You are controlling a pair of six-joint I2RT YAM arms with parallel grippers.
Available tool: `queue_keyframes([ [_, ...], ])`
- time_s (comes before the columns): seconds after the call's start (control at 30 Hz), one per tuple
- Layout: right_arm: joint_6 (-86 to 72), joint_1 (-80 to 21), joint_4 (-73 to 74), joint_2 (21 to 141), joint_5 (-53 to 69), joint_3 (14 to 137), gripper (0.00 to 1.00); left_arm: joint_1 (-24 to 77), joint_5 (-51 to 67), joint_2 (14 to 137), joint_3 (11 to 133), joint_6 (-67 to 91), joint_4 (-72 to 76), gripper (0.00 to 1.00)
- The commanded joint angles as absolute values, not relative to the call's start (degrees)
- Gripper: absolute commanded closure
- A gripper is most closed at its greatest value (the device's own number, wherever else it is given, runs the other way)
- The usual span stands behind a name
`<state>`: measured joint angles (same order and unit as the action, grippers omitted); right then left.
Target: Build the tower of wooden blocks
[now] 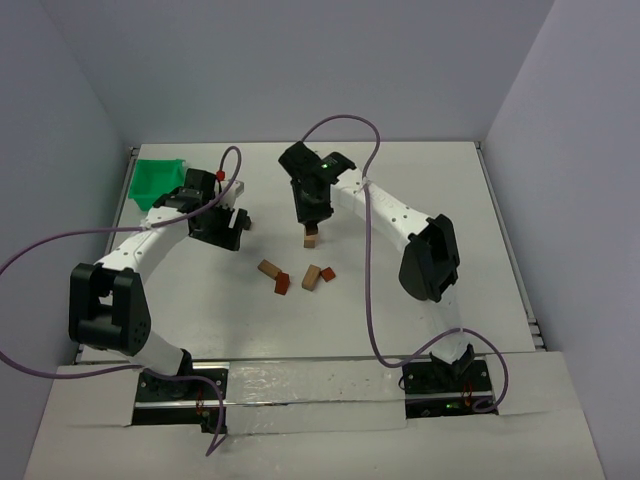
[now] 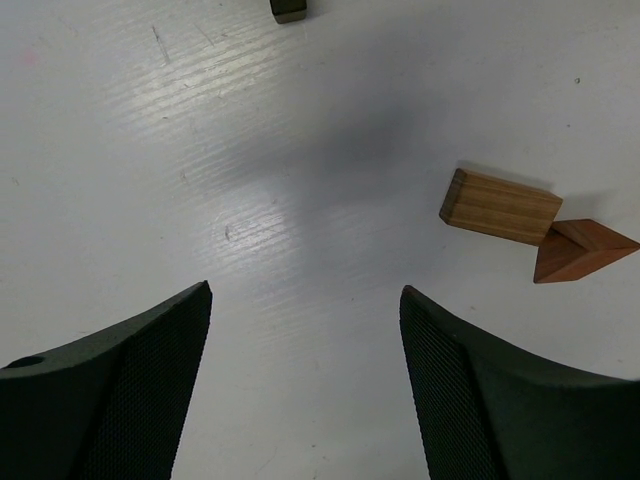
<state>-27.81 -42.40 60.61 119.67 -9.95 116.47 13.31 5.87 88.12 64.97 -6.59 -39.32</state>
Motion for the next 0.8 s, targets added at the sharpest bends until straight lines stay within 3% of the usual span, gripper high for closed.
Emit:
queue_keyframes([
  [0.0, -32.5, -44.3, 62.5, 121.6, -14.4, 121.4, 1.00, 12.3, 6.2, 87.7, 66.4, -5.5, -40.1, 0.16],
  [0.07, -32.8, -44.4, 62.8, 123.0, -13.5, 122.6, 1.00, 12.0, 7.8, 87.4, 66.7, -5.6, -40.3, 0.07],
  [0.17, -33.5, -44.5, 62.9, 123.4, -12.8, 122.6, 1.00, 11.7, 9.8, 86.8, 67.5, -6.0, -41.0, 0.01],
  [0.77, -38.5, -42.4, 63.3, 126.8, -11.0, 126.0, 1.00, 9.2, 15.3, 86.3, 68.7, -4.6, -41.3, 0.01],
])
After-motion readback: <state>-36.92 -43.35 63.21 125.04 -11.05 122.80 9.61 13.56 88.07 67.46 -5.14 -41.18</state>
